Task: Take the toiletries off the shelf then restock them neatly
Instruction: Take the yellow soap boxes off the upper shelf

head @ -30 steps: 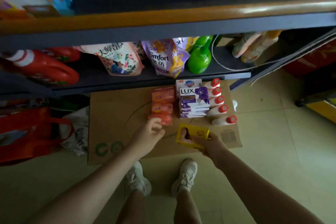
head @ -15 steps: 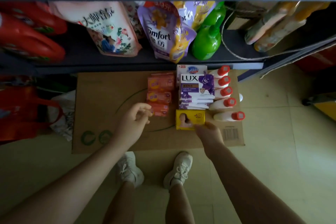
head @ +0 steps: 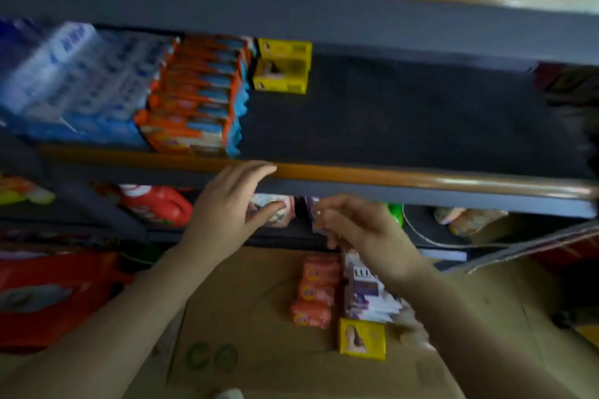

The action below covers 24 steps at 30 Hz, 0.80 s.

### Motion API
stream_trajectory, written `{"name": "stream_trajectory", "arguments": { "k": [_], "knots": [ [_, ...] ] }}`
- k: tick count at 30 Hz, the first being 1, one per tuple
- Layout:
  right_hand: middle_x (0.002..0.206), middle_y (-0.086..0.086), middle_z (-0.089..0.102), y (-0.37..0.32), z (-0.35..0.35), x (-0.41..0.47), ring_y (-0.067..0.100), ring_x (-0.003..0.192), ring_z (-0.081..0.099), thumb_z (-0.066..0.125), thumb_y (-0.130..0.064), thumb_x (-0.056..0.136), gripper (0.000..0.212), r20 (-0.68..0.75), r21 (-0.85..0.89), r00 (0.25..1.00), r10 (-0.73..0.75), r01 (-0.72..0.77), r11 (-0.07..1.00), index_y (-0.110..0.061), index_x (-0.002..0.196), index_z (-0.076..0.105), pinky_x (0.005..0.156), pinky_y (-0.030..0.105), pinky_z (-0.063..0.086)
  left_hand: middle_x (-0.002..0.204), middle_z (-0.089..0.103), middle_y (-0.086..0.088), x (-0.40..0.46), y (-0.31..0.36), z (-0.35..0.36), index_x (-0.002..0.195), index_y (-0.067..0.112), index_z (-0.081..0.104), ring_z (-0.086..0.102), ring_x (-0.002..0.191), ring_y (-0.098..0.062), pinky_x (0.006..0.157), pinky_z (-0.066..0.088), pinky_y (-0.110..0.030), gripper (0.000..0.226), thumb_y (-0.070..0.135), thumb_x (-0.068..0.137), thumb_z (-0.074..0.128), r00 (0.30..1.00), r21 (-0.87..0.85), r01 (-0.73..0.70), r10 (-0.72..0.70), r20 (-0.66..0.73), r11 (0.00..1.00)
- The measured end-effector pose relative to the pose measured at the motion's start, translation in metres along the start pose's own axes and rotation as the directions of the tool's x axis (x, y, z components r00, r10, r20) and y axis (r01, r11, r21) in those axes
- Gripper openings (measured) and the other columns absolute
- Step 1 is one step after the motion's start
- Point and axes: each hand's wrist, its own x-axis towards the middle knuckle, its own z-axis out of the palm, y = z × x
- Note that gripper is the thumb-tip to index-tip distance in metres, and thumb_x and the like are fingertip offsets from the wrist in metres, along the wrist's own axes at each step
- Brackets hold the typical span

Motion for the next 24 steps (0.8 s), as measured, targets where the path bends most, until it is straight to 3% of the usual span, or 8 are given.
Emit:
{"name": "stream_trajectory", "arguments": {
  "k": [3,5,7,9,12,15,20,24],
  "knots": [
    [0.07,-0.003,0.062,-0.035,0.009,0.067,-0.004,0.054,0.053,0.051,-0.004,0.093,0.013,-0.113,-0.118,0.981,-0.155,0.142,0.983,-0.009,0.089,0.062,0.053,0.011,0.04,0.136,0.049,-0.013,0.036,-0.027,-0.024,0.128,0.004,0.05,0.045,0.123,-0.029,0.099,0.04,-0.041,0.078,0.055,0.072,0.065,0.997,0.24,-0.079,0.079,0.007,0.968],
    [0.087,0.004,0.065,-0.038,0.013,0.114,0.005,0.075,0.058,0.052,-0.008,0.092,0.014,-0.225,-0.301,0.948,-0.224,0.151,0.942,-0.013,0.094,0.064,0.066,0.017,0.041,0.148,0.033,-0.014,0.054,-0.044,-0.033,0.138,0.003,0.039,0.036,0.133,-0.033,0.104,0.036,-0.049,0.1,0.061,0.062,0.069,0.995,0.363,-0.038,0.001,0.101,0.931],
    [0.109,0.011,0.062,-0.029,0.015,0.156,0.022,0.1,0.055,0.051,-0.012,0.092,0.019,-0.257,-0.579,0.92,-0.296,0.099,0.81,-0.008,0.106,0.063,0.076,0.024,0.037,0.156,0.011,-0.011,0.062,-0.059,-0.037,0.147,0.006,0.018,0.016,0.142,-0.027,0.114,0.022,-0.045,0.122,0.076,0.055,0.058,0.964,0.441,0.012,-0.127,0.233,0.898],
    [0.136,0.014,0.045,-0.014,0.014,0.191,0.032,0.124,0.04,0.047,-0.017,0.094,0.037,-0.181,-0.755,0.936,-0.303,0.065,0.652,-0.008,0.129,0.049,0.095,0.032,0.033,0.157,0.003,-0.009,0.062,-0.072,-0.034,0.149,0.009,0.006,0.008,0.144,-0.024,0.116,0.01,-0.038,0.13,0.083,0.052,0.052,0.947,0.481,0.003,-0.157,0.28,0.877],
    [0.158,0.0,0.004,0.001,0.013,0.232,0.028,0.144,0.003,0.043,-0.024,0.096,0.061,-0.136,-0.835,0.969,-0.208,0.001,0.551,-0.022,0.149,0.012,0.112,0.043,0.021,0.153,0.022,-0.013,0.06,-0.08,-0.028,0.146,0.006,0.023,0.028,0.138,-0.029,0.111,0.022,-0.038,0.126,0.075,0.05,0.066,0.971,0.533,-0.054,-0.079,0.224,0.844],
    [0.158,-0.001,-0.008,0.007,0.011,0.262,0.025,0.145,-0.009,0.039,-0.027,0.097,0.065,-0.132,-0.881,0.974,-0.186,-0.029,0.473,-0.021,0.15,0.001,0.117,0.045,0.013,0.14,0.044,-0.017,0.059,-0.087,-0.021,0.135,0.001,0.044,0.048,0.124,-0.034,0.099,0.038,-0.046,0.121,0.073,0.041,0.071,0.992,0.542,-0.073,0.003,0.129,0.837],
    [0.157,0.001,0.011,-0.003,0.008,0.24,0.027,0.144,0.006,0.039,-0.022,0.098,0.06,-0.096,-0.966,0.951,-0.294,-0.018,0.258,-0.024,0.15,0.009,0.115,0.041,0.013,0.137,0.049,-0.017,0.06,-0.087,-0.02,0.132,0.002,0.048,0.052,0.12,-0.035,0.095,0.041,-0.047,0.116,0.071,0.042,0.071,0.994,0.528,-0.077,0.025,0.105,0.846],
    [0.139,0.012,0.042,-0.013,0.012,0.195,0.032,0.127,0.039,0.053,-0.034,0.09,0.053,-0.065,-0.979,0.926,-0.373,0.012,0.202,-0.011,0.136,0.041,0.103,0.039,0.03,0.137,0.049,-0.016,0.059,-0.087,-0.021,0.131,0.003,0.048,0.052,0.12,-0.034,0.096,0.042,-0.047,0.113,0.07,0.044,0.072,0.993,0.524,-0.056,-0.007,0.118,0.85]
  ]
}}
